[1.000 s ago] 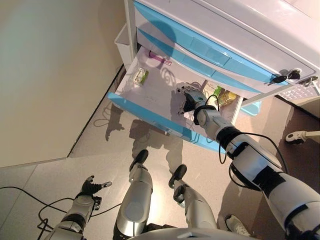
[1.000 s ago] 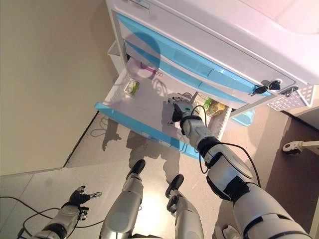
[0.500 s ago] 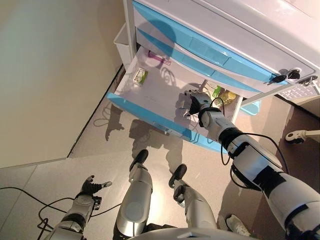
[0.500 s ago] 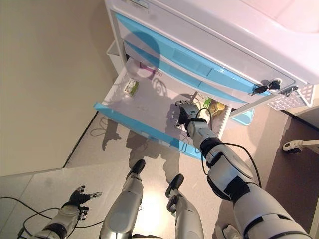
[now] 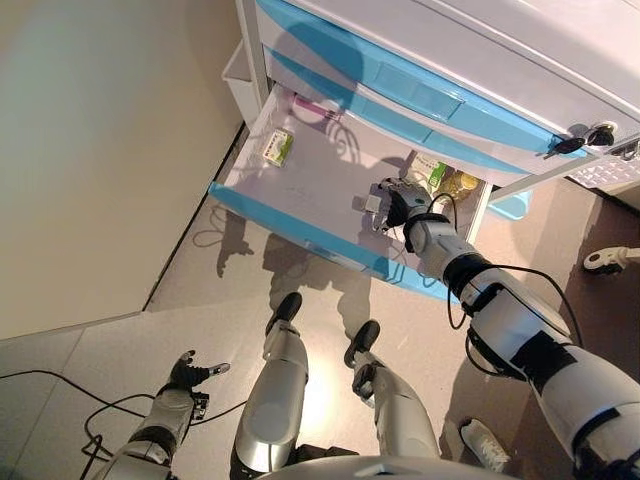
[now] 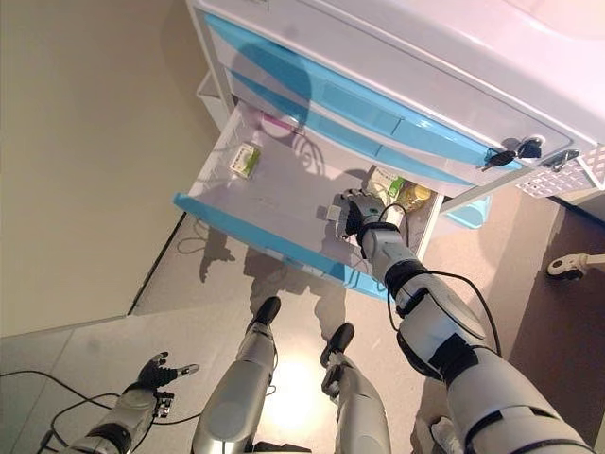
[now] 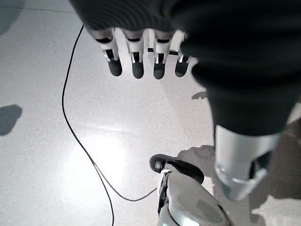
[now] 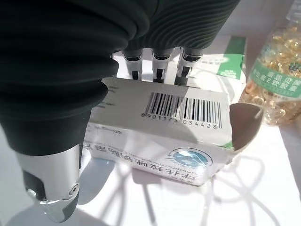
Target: Open the drawer and pick up the medicine
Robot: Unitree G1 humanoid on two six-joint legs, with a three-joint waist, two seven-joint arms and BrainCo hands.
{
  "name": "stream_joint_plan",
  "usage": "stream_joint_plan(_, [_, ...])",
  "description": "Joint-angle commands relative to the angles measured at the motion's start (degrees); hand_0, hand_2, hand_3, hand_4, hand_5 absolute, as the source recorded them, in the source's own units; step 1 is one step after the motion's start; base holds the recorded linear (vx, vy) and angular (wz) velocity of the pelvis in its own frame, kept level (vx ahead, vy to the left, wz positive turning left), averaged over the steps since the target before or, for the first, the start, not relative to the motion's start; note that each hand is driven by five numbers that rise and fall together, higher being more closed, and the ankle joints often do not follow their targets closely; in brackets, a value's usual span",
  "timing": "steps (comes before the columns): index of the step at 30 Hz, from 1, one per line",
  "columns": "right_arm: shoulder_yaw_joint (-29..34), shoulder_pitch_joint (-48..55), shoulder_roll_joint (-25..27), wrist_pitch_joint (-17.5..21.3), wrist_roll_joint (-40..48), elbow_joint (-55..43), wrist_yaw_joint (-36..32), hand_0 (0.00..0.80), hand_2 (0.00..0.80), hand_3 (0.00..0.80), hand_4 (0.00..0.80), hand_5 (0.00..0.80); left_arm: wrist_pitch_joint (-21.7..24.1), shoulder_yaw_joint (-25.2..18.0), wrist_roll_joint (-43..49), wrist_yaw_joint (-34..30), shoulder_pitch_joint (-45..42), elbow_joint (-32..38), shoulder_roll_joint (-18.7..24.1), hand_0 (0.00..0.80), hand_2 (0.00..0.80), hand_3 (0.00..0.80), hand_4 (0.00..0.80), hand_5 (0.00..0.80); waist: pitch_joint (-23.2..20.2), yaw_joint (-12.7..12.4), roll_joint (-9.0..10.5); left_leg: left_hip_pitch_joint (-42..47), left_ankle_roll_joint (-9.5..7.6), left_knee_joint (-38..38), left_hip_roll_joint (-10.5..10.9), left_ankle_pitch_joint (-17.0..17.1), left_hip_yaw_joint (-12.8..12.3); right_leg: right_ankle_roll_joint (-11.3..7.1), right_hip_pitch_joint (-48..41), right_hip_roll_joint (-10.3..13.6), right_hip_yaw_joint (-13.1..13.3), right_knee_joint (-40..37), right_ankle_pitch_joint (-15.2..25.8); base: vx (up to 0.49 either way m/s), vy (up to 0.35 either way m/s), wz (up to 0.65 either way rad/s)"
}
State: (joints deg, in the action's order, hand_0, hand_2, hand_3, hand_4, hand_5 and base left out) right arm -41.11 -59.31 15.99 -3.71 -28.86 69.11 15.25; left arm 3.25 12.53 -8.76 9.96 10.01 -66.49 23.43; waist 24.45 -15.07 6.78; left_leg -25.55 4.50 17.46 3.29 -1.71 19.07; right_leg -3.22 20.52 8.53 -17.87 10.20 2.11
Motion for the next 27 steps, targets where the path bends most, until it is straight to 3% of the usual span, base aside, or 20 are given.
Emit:
stream_joint_plan(1, [1.9,-2.59,3.19,-0.59,-1.18,0.93,1.41,0.0,0.0,0.0,0.0,0.0,0.71,0.33,-2.25,0.51,-0.04,-0.62,0.13,0.0,0.0,0.0,0.0,0.0,1.57,-0.14,-0.8,-0.96,-4.62,-3.85,4.35,4.18,-0.87,-3.17,0.32,0.98,2.33,5.85,-2.42,0.0,0.0,0.0])
stream_joint_plan(2, [1.99,-2.41,3.06,-0.59,-1.28,0.96,1.42,0.06,0.06,0.06,0.06,0.06,0.75,0.41,-2.3,0.6,0.06,-0.57,0.02,0.0,0.0,0.0,0.0,0.0,1.64,-0.05,-0.88,-1.16,-4.67,-3.7,4.44,4.16,-0.97,-3.18,0.48,1.0,2.38,5.92,-2.34,0.0,0.0,0.0])
stream_joint_plan(3, [1.99,-2.41,3.05,-0.59,-1.28,0.96,1.42,0.235,0.235,0.235,0.235,0.235,0.75,0.41,-2.3,0.6,0.06,-0.57,0.02,0.0,0.0,0.0,0.0,0.0,1.63,-0.05,-0.88,-1.16,-4.67,-3.7,4.44,4.16,-0.96,-3.19,0.49,1.0,2.38,5.92,-2.34,0.0,0.0,0.0])
stream_joint_plan(4, [2.16,-2.32,2.8,-0.7,-1.27,1.11,1.55,0.8,0.8,0.8,0.8,0.8,0.75,0.39,-2.46,0.64,0.08,-0.5,-0.13,0.0,0.0,0.0,0.0,0.0,1.78,0.04,-1.04,-1.31,-4.69,-3.61,4.51,4.17,-1.04,-3.2,0.69,1.09,2.43,5.99,-2.26,0.0,0.0,0.0])
stream_joint_plan(27, [3.98,1.52,2.79,0.34,2.29,-2.16,1.43,0.8,0.8,0.8,0.8,0.8,0.6,-0.49,-2.09,0.15,-0.44,-0.72,-0.97,0.0,0.0,0.0,0.0,0.0,0.25,1.45,-1.14,0.55,-4.58,-4.88,3.76,4.27,-2.19,-3.54,-0.65,1.3,3.17,4.94,-1.47,0.002,0.001,0.0])
